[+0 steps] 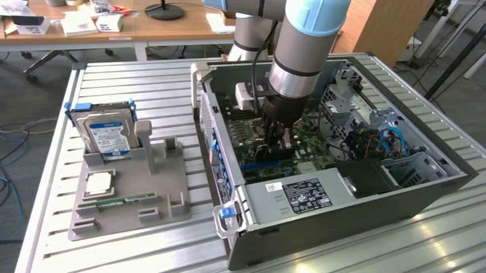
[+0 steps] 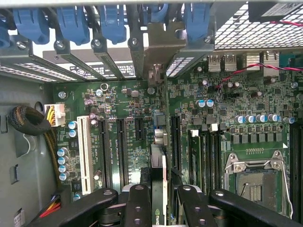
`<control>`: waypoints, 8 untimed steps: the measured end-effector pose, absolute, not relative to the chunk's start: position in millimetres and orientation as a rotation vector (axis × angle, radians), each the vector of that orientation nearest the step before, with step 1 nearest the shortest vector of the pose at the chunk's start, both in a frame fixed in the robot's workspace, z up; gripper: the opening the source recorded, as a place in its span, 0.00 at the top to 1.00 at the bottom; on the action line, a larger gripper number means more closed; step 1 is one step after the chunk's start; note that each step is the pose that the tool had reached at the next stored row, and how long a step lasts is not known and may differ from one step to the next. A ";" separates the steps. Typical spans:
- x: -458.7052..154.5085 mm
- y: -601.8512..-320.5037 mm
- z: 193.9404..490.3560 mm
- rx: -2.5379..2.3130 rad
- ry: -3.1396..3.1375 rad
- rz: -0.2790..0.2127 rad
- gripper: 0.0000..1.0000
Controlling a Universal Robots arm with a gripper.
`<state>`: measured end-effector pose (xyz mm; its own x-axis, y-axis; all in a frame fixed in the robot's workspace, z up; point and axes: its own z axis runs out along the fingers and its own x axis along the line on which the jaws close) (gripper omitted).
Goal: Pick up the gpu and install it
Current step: 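Insert the gpu into the slot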
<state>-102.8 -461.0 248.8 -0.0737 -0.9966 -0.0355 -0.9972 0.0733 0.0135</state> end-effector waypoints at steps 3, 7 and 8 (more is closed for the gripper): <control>-102.8 -461.0 248.5 -2.127 2.289 0.053 0.74; -102.8 -461.0 248.0 -2.126 2.289 0.053 0.74; -102.8 -461.0 248.0 -2.126 2.289 0.053 0.74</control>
<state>-102.8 -461.0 248.0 -0.0738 -0.9966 -0.0355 -0.9972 0.0733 0.0135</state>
